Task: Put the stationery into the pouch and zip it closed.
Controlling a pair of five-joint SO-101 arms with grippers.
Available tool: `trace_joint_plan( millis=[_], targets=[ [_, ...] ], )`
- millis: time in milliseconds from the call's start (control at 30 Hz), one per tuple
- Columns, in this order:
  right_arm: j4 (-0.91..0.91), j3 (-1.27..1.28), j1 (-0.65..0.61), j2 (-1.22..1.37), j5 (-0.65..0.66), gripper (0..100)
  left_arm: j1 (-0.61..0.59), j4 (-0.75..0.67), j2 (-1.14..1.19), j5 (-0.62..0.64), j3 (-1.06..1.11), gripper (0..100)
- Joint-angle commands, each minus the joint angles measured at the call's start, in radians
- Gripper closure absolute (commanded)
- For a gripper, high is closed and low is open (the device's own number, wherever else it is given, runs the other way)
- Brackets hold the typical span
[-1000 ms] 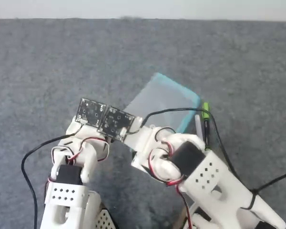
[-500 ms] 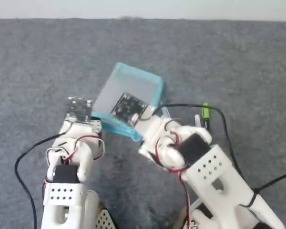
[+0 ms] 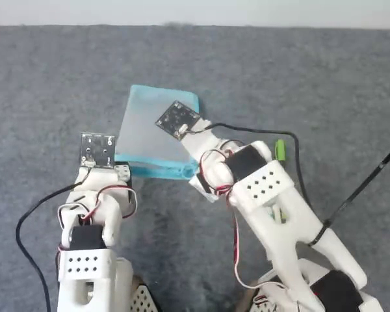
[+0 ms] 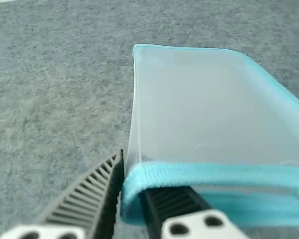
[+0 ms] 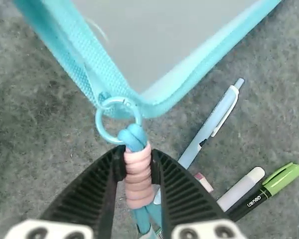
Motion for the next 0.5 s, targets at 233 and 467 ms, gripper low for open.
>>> trace_joint_plan(
  millis=[233, 467],
  targets=[
    [-0.007, -0.048, 0.156, -0.001, -0.003, 99.1, -0.038, 0.023, -0.018, 0.048, -0.022, 99],
    [-0.007, -0.048, 0.197, -0.001, 0.018, 99.1, -0.038, 0.025, -0.018, 0.048, -0.022, 99]
  ],
)
